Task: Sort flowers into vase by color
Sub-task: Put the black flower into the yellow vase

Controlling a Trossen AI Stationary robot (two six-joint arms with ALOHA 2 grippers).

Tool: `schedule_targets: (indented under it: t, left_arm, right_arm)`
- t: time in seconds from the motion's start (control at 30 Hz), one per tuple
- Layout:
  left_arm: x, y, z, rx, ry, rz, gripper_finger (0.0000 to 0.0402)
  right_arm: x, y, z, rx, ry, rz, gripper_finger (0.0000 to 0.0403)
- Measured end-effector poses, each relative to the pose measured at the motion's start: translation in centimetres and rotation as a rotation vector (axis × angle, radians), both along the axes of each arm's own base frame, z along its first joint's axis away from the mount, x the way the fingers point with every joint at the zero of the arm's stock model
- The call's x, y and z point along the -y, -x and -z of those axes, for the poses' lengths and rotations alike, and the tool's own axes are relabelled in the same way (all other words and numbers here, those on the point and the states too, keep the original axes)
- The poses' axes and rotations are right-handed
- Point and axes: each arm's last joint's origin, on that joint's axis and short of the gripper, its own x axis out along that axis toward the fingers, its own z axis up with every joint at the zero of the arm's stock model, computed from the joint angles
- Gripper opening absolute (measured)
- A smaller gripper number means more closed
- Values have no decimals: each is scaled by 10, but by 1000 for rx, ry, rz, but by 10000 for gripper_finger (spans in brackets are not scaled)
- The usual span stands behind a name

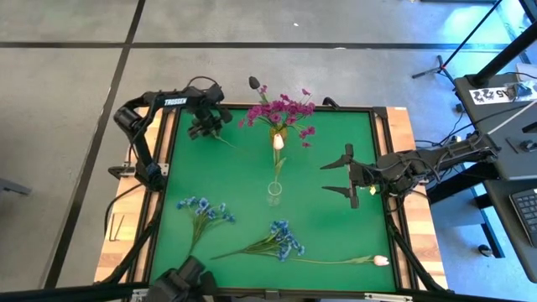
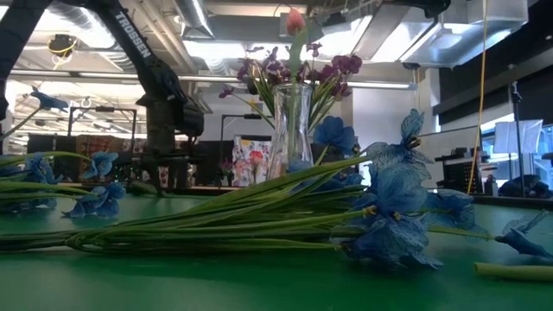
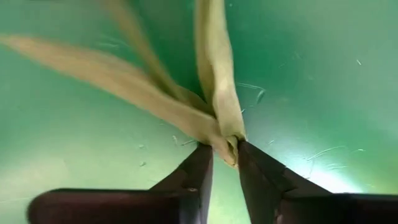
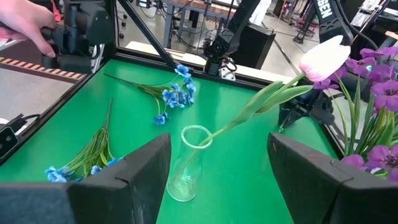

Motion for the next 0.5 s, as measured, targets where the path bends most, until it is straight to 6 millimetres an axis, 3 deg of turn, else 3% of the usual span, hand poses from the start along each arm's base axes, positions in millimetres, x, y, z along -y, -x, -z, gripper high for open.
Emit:
schedule_targets:
  t: [0.23,0.5]
  left_arm:
    - [-5,-12,-8,22,-63,35,6]
    - [3,-21,-9,98,-40,170,1]
  right_arm:
    - [0,0,0,1,-25,7,264]
    - [0,0,0,1,-26,7,264]
